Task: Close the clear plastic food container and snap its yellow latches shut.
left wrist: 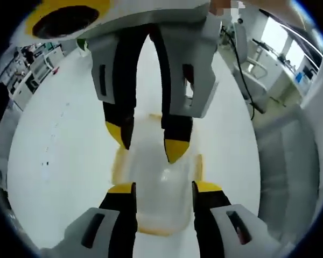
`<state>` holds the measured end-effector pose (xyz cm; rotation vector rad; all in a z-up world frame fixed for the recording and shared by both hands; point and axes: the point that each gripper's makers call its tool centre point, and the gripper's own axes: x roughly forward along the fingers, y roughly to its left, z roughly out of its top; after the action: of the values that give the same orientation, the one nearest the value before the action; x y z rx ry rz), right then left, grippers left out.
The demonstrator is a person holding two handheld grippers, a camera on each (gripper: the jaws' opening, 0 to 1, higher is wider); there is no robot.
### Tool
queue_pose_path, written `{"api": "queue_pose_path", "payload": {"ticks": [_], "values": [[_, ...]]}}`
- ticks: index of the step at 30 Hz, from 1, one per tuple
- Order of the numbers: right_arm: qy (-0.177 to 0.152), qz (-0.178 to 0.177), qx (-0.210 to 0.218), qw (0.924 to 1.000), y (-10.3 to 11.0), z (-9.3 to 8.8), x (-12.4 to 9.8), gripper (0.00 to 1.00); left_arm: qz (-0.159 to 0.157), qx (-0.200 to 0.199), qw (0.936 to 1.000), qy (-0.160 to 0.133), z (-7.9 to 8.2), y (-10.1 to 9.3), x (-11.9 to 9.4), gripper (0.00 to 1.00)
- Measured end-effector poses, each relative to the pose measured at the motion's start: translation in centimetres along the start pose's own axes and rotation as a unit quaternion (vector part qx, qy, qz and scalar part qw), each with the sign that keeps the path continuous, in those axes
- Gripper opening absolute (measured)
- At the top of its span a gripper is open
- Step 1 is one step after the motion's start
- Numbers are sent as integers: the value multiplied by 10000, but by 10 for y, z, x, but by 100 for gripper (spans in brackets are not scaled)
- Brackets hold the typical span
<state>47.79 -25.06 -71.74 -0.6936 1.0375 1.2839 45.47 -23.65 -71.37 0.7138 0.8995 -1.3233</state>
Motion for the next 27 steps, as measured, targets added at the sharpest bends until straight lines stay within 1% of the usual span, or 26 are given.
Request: {"api": "queue_pose_path", "payload": {"ticks": [4, 9, 13, 18, 20, 22, 24, 25, 27], "values": [[15, 4, -25, 10000, -3, 0, 2, 30, 10, 12, 10000, 61, -5, -5, 1, 40], [30, 18, -56, 10000, -6, 1, 3, 30, 32, -11, 10000, 49, -8, -12, 2, 41], [62, 23, -80, 9999, -9, 1, 5, 30, 91, 118, 9998, 110, -12, -18, 5, 42], [87, 42, -112, 9999, -11, 3, 7, 31, 174, 196, 9996, 73, -13, -23, 8, 41], [98, 49, -120, 9999, -11, 4, 8, 31, 250, 338, 9991, 93, -14, -24, 9, 42], [144, 52, -146, 9998, -12, 3, 10, 31, 296, 373, 9988, 114, -15, -24, 9, 42], [169, 46, -156, 9997, -14, 3, 11, 32, 455, 483, 9978, 78, -13, -20, 7, 41], [182, 62, -105, 9998, -14, 3, 12, 33, 592, 608, 9963, 113, -13, -17, 7, 42], [193, 53, -135, 9997, -16, 3, 12, 33, 604, 679, 9958, 110, -13, -19, 7, 42]]}}
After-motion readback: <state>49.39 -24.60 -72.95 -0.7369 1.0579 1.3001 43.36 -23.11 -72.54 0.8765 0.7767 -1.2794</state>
